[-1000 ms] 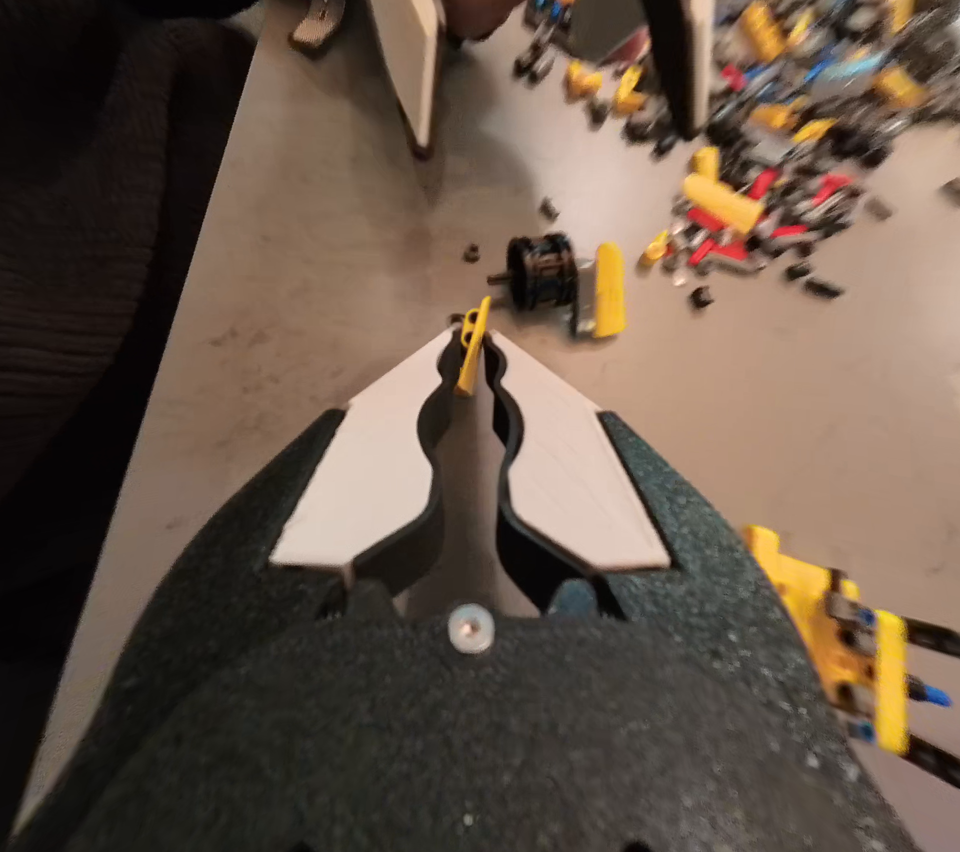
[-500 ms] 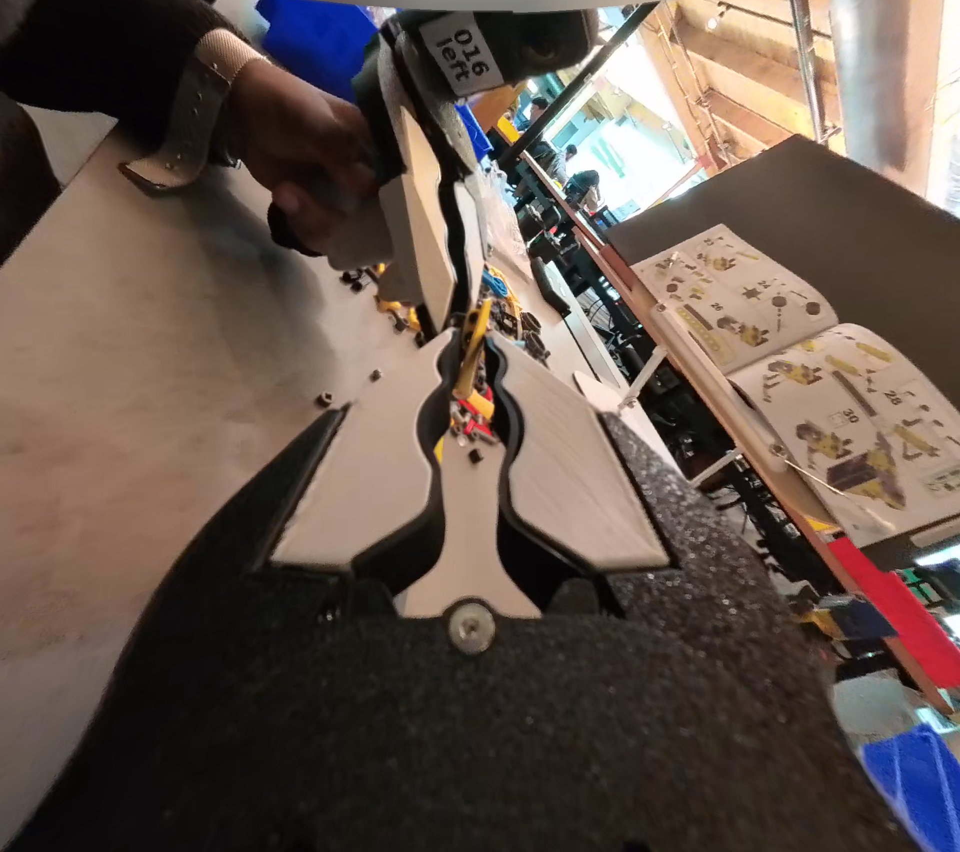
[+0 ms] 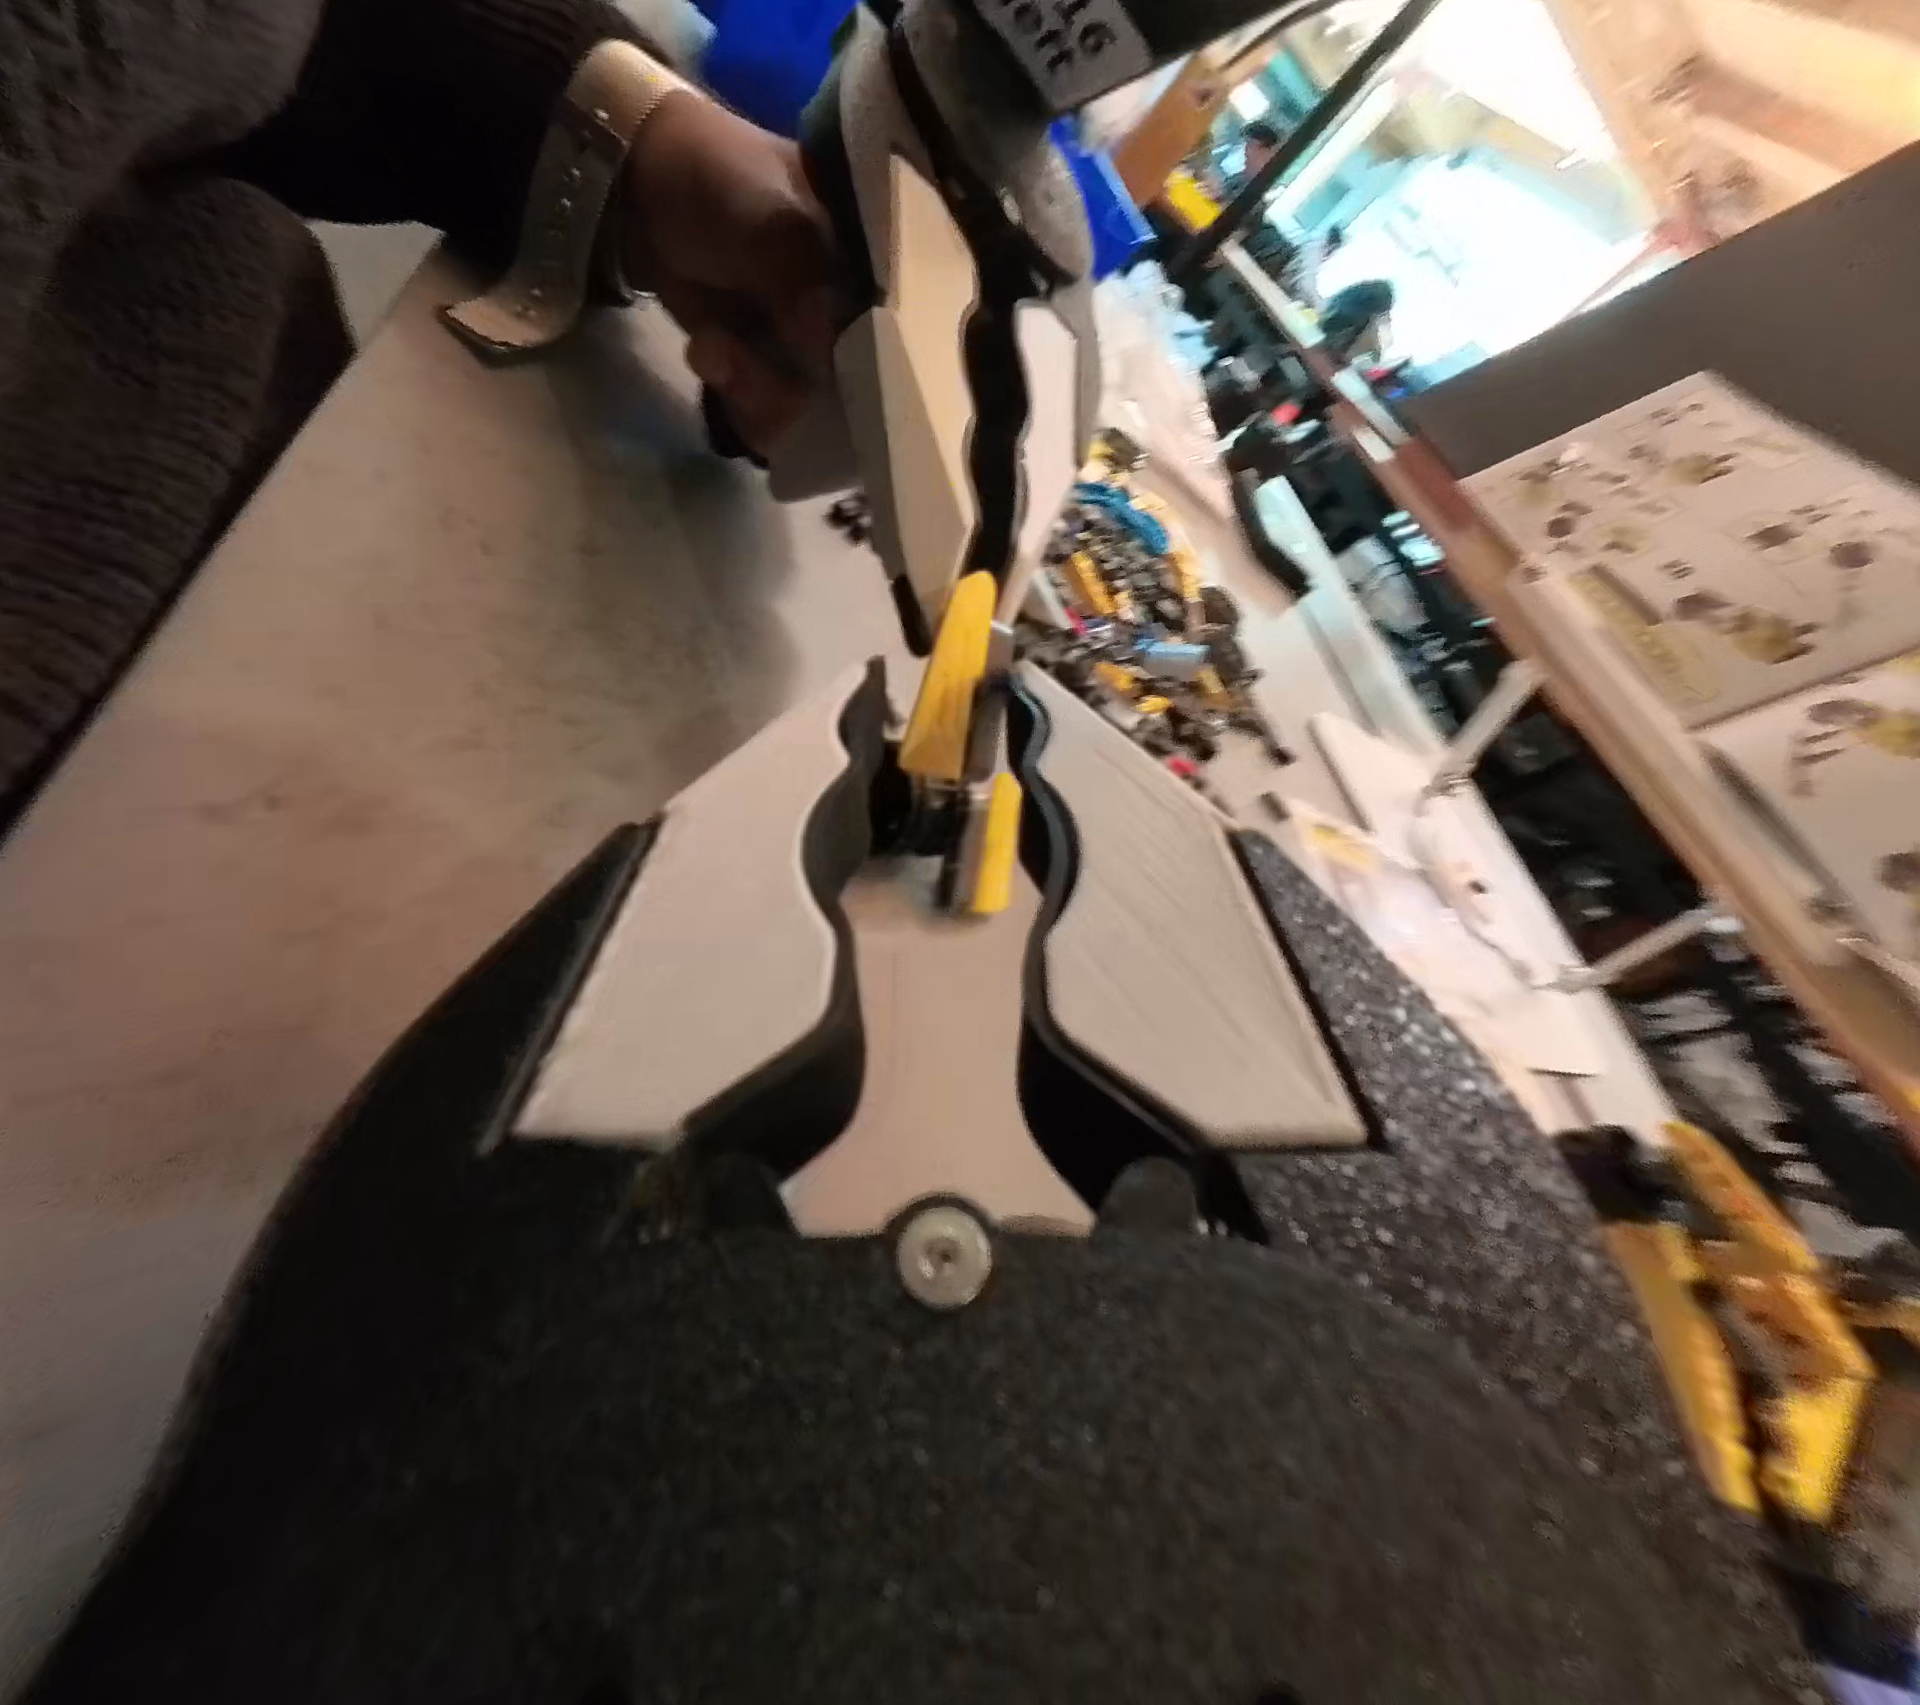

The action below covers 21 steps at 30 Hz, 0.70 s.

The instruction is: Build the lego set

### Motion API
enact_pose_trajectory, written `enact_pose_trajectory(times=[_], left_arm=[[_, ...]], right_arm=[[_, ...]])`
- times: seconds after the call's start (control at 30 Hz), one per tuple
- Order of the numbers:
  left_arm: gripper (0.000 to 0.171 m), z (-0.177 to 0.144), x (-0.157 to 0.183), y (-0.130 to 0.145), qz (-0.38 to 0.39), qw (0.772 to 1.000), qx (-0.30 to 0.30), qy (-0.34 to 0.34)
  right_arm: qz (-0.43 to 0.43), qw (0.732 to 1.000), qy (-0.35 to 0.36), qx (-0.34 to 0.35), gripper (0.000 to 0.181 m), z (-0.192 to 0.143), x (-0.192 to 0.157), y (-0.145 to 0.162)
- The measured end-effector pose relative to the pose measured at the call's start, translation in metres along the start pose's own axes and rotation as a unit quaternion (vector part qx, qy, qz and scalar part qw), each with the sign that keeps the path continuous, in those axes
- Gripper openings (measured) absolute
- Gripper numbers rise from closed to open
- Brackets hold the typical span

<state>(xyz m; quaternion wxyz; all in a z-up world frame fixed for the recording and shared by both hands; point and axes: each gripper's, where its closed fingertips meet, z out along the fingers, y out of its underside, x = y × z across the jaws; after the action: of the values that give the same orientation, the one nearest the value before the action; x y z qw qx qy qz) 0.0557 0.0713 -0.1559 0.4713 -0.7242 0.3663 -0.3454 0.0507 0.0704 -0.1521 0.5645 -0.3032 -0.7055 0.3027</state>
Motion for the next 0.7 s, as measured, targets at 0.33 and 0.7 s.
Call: enact_pose_trajectory(times=[0.33, 0.7], left_arm=[[0.004, 0.003, 0.002, 0.014, 0.036, 0.998, -0.042, -0.001], [0.004, 0.012, 0.002, 0.027, 0.053, 0.995, -0.089, -0.013]], right_arm=[[0.135, 0.986, -0.095, -0.027, 0.029, -0.009, -0.007, 0.007], [0.097, 0.985, -0.116, -0.081, 0.026, -0.005, -0.021, 0.022]])
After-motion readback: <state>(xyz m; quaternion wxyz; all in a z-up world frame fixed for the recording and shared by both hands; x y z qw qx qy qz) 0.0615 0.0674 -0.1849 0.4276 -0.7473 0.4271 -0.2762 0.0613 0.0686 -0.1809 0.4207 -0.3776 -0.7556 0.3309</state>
